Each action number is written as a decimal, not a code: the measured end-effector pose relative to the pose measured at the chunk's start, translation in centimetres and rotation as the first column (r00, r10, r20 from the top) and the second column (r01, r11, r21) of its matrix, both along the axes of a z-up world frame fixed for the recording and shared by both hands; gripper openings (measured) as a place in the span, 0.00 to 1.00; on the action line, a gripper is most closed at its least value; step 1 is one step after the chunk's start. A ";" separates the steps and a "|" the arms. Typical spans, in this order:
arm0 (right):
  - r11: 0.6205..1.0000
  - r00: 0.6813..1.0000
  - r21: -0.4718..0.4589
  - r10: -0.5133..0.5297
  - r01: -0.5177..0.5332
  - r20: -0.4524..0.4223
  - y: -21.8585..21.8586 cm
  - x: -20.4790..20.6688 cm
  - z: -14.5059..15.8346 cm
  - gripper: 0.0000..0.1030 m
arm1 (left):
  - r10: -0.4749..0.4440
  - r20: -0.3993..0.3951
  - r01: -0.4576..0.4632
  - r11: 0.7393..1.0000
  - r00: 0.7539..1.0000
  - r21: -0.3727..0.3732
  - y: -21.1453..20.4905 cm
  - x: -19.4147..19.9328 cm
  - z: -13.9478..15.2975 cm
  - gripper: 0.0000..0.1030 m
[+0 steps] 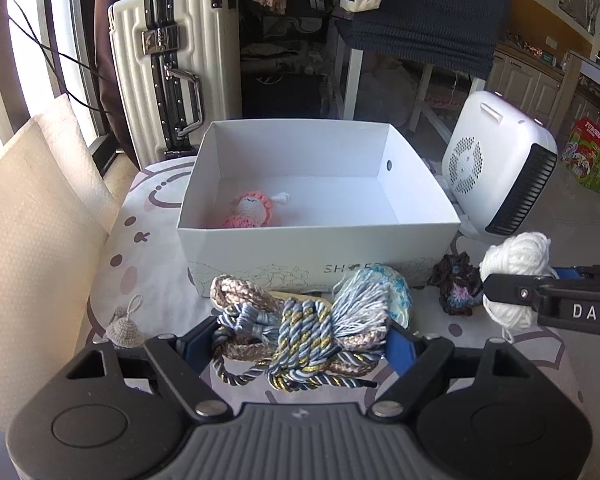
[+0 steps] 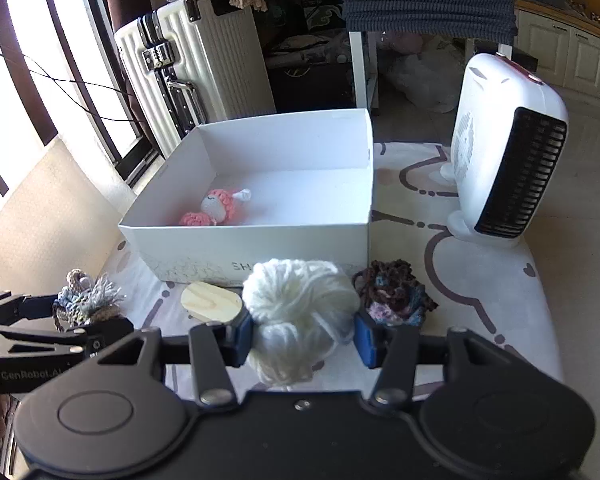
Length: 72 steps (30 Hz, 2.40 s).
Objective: Organize objects
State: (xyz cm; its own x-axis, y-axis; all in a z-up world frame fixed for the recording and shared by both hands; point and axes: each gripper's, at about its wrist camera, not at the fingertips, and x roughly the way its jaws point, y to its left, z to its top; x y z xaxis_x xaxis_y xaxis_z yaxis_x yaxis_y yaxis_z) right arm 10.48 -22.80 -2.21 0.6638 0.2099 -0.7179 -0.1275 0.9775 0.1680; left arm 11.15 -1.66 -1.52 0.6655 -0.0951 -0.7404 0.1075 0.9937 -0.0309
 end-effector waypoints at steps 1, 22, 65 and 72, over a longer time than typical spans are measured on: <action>1.000 1.000 0.000 0.003 -0.003 0.007 0.2 -0.2 0.4 0.50 | 0.001 0.009 -0.001 1.000 1.000 0.000 0.0 -0.1 0.4 0.82; 0.999 0.987 -0.011 0.031 -0.030 0.158 1.5 1.3 8.2 0.50 | -0.003 0.166 -0.009 0.998 0.986 0.066 0.2 2.1 7.8 0.82; 0.998 0.996 -0.029 -0.062 0.060 -0.067 -0.1 24.9 -0.5 0.50 | -0.088 -0.113 0.104 0.984 0.990 0.147 -2.7 24.0 -1.4 0.82; 0.998 0.992 -0.043 -0.041 0.036 -0.120 -0.1 25.4 -2.2 0.50 | -0.101 -0.181 0.132 0.976 0.978 0.173 -3.9 24.6 -4.0 0.82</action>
